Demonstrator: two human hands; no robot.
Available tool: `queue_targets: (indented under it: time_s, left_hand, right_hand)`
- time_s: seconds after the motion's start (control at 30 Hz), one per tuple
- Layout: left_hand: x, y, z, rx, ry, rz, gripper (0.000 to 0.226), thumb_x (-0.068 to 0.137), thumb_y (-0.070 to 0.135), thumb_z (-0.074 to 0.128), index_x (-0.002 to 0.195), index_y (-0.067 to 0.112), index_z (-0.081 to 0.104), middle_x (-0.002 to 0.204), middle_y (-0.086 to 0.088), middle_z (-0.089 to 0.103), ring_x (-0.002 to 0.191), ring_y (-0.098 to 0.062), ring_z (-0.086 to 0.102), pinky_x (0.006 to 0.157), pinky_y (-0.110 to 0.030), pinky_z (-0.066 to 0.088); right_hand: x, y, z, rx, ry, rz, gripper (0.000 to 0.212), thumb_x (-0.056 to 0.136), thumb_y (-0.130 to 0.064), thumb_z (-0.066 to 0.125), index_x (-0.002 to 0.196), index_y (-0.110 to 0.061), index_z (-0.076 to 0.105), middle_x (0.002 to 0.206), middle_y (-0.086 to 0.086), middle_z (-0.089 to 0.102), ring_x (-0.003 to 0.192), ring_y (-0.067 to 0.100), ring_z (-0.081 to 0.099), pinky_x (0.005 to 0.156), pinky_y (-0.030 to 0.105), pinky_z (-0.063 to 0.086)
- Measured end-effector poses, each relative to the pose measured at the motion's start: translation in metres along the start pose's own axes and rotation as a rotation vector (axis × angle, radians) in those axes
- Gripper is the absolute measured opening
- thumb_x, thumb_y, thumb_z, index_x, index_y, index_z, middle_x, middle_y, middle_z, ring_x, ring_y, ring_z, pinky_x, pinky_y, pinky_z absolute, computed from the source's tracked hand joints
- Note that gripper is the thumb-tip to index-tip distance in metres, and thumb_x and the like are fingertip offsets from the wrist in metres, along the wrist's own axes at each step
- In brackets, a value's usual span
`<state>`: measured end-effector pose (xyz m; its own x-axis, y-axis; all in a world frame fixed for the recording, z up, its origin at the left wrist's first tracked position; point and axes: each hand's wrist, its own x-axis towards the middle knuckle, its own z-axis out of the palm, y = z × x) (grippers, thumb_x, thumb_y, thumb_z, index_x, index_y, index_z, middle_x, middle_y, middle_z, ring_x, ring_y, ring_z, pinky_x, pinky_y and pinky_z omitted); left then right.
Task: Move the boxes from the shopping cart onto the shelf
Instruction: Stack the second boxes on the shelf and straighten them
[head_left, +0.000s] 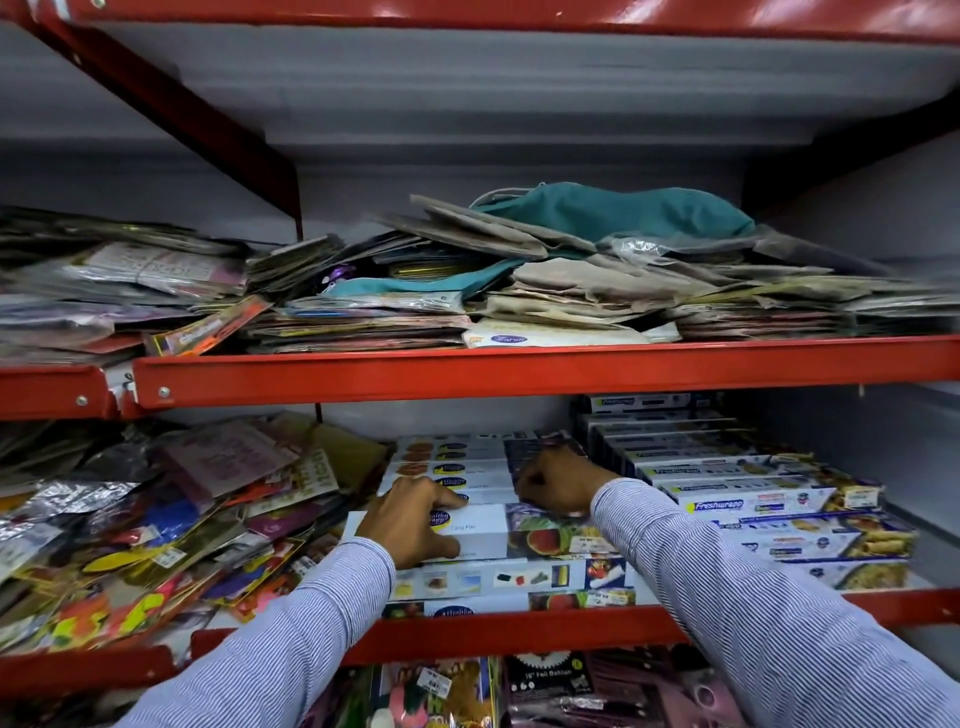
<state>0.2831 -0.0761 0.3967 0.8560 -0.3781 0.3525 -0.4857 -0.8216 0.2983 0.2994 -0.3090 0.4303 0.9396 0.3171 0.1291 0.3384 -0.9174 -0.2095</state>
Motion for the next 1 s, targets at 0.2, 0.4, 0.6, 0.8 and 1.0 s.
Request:
queue_targets:
  time_s: [0.2,0.4,0.6,0.8,1.0]
  left_hand:
    - [-0.013,-0.01,0.033,0.121,0.164,0.123,0.057,0.074,0.043,0.071,0.127,0.026,0.06,0.122,0.007,0.059,0.119,-0.018,0.039,0.099,-0.039,0.041]
    - [-0.017,-0.001,0.052,0.297,0.19,0.081,0.062,0.088,0.063,0.029,0.14,0.032,0.043,0.145,0.001,0.049,0.133,-0.027,0.04,0.106,-0.051,0.036]
    - [-0.015,0.001,0.056,0.377,0.179,0.083,0.066,0.089,0.064,0.019,0.139,0.029,0.046,0.14,-0.003,0.055,0.129,-0.029,0.048,0.101,-0.055,0.042]
    - [-0.011,0.004,0.062,0.345,0.141,0.092,0.082,0.085,0.069,-0.008,0.145,0.032,0.035,0.15,0.001,0.042,0.138,-0.025,0.037,0.109,-0.056,0.032]
    - [-0.008,0.011,0.066,0.352,0.123,0.082,0.068,0.089,0.064,0.011,0.145,0.032,0.034,0.151,0.002,0.039,0.139,-0.023,0.035,0.111,-0.056,0.028]
  right_hand:
    - [-0.02,0.001,0.022,-0.01,0.118,-0.048,0.042,0.096,-0.047,0.04,0.093,-0.016,0.068,0.099,0.01,0.071,0.087,0.031,0.065,0.08,0.04,0.053]
    - [-0.033,-0.002,0.057,-0.16,0.236,-0.048,0.07,0.093,-0.066,0.021,0.141,-0.02,0.042,0.149,0.005,0.044,0.131,0.028,0.047,0.108,0.047,0.039]
    - [-0.036,0.005,0.063,-0.201,0.232,-0.081,0.078,0.09,-0.07,0.017,0.148,-0.019,0.029,0.157,0.002,0.031,0.143,0.023,0.031,0.116,0.049,0.027]
    - [-0.032,0.008,0.058,-0.205,0.207,-0.1,0.078,0.09,-0.071,0.02,0.148,-0.02,0.03,0.157,0.003,0.032,0.142,0.024,0.034,0.116,0.044,0.029]
    - [-0.036,0.009,0.052,-0.215,0.182,-0.145,0.074,0.092,-0.064,0.019,0.149,-0.018,0.028,0.157,0.006,0.033,0.142,0.025,0.033,0.116,0.041,0.028]
